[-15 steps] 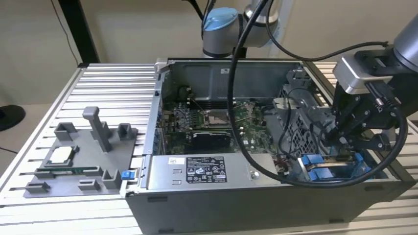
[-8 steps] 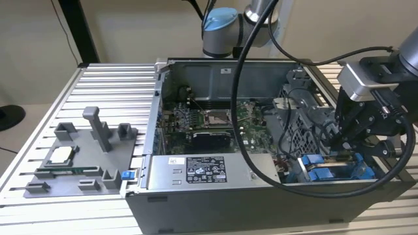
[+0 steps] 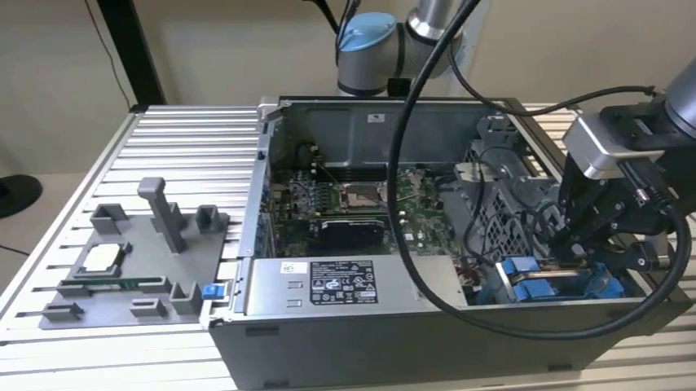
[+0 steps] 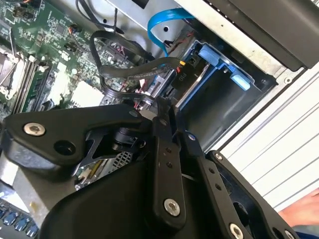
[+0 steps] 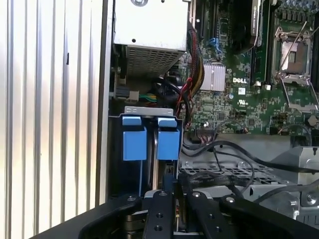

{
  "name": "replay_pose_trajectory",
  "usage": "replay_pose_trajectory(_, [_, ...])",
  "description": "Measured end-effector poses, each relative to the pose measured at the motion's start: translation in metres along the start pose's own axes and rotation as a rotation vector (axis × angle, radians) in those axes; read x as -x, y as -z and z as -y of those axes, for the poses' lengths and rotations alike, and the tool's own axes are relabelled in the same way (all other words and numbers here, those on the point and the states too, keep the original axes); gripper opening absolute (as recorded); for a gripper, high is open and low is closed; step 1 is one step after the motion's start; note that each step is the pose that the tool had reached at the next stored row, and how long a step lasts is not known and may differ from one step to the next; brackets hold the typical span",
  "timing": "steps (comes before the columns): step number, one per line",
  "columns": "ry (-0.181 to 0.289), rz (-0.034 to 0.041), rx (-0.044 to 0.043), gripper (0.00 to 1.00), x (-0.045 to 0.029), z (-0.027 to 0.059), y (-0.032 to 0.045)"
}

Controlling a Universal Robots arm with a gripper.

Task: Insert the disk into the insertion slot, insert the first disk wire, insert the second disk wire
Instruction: 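Insert the second disk wire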

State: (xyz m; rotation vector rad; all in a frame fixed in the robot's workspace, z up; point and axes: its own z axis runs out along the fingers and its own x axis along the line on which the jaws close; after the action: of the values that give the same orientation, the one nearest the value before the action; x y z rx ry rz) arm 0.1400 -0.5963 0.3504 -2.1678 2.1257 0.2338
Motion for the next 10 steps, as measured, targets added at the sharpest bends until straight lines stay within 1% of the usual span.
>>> replay_pose_trajectory(5, [-0.007,0.0003,-0.0013,0.00,-0.0010,0.0045,-0.0046])
replay_pose_trajectory(10, [-0.016,0.0006,-0.0029,0.00,-0.0005,0.0054,-0.0057])
